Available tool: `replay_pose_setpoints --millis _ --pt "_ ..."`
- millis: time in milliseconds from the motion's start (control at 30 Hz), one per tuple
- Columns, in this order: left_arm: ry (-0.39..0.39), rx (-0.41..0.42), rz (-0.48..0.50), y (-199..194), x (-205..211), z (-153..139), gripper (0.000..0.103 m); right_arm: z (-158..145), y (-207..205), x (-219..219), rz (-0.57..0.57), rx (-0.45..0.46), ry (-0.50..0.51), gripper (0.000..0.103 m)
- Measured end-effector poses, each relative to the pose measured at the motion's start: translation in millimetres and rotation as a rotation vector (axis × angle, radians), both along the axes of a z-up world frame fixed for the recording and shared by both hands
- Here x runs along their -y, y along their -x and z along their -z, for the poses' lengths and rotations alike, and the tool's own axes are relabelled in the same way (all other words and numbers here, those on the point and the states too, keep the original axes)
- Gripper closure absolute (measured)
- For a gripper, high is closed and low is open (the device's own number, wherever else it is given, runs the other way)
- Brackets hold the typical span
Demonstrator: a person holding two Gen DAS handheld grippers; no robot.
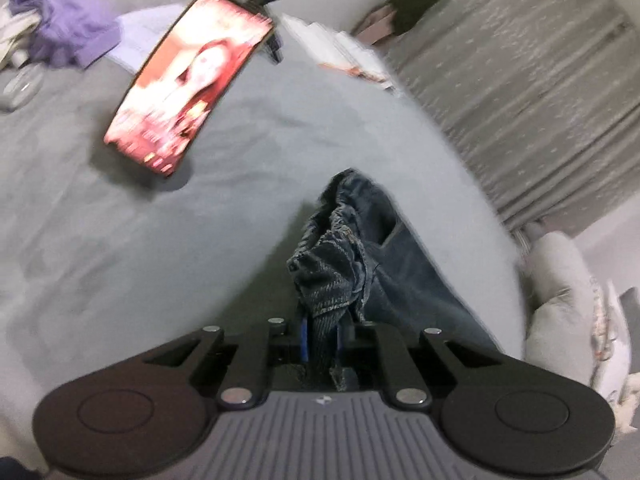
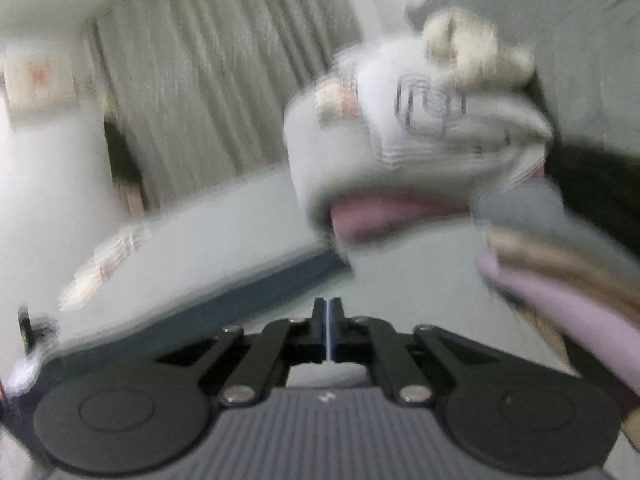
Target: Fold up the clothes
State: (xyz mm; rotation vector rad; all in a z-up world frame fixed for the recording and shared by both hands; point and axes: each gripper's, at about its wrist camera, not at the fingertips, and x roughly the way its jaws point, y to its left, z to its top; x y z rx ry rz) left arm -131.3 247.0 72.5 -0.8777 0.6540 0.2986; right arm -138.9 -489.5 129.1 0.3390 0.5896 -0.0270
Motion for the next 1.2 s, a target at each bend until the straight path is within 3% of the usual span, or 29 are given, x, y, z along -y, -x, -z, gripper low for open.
replay_pose_setpoints --millis 33,67,133,267,333,400,467,533,600,700,733,767,900,1033,1100,1200 --pt "-0.011 -0.005 -0.005 0.0 -0.9 -1.3 0.088 8.5 -1.4 1.4 0.007 -0.030 0.001 0.078" --pt "-0.023 -0.010 -0.010 0.0 -1.9 -2.5 0.084 14.5 -3.0 2.4 0.016 -0.043 0.012 0.054" --pt "-0.062 -0.013 0.009 -5.6 3.3 -3.9 0.078 25.0 -6.4 4.5 0.034 -0.067 0.031 0.037" --pt "-0.176 -0.006 0.107 -28.0 27.6 -4.3 0.070 35.0 -24.8 14.9 0.056 -0.086 0.081 0.035" --pt "-0.232 -0.002 0.156 -39.2 39.7 -4.5 0.063 38.1 -39.1 12.2 0.022 -0.101 0.168 0.033" --pt "-0.289 0.002 0.205 -50.4 51.8 -4.8 0.048 43.7 -51.7 5.1 -0.038 -0.134 0.241 0.029" --pt "-0.345 0.005 0.253 -61.6 64.0 -5.0 0.045 55.6 -67.4 -1.8 -0.099 -0.191 0.300 0.026" --pt "-0.401 0.009 0.302 -72.8 76.1 -5.2 0.040 65.6 -79.9 0.3 -0.107 -0.223 0.297 0.026" --pt "-0.458 0.013 0.351 -84.0 88.2 -5.4 0.039 71.1 -86.8 4.4 -0.104 -0.221 0.238 0.027" --pt "-0.524 0.020 0.432 -107.2 104.4 3.0 0.039 76.9 -95.6 2.9 -0.124 -0.210 0.183 0.052" --pt "-0.530 0.015 0.433 -114.1 106.0 8.1 0.038 78.8 -99.2 -1.3 -0.125 -0.222 0.202 0.081" --pt "-0.535 0.009 0.428 -119.8 106.8 12.9 0.038 81.4 -103.0 -5.3 -0.123 -0.237 0.223 0.103" --pt "-0.548 0.020 0.439 -123.7 102.0 28.8 0.038 84.0 -108.0 -16.1 -0.109 -0.224 0.305 0.103" --pt "-0.500 0.049 0.420 -119.2 93.0 30.6 0.039 58.0 -97.3 -12.7 0.015 -0.113 0.361 0.103" --pt "-0.488 0.061 0.406 -117.9 91.7 29.0 0.038 42.2 -93.2 -9.4 0.035 -0.072 0.356 0.103" --pt "-0.488 0.055 0.404 -118.5 96.5 30.1 0.038 32.1 -93.4 -4.1 -0.021 -0.075 0.285 0.101"
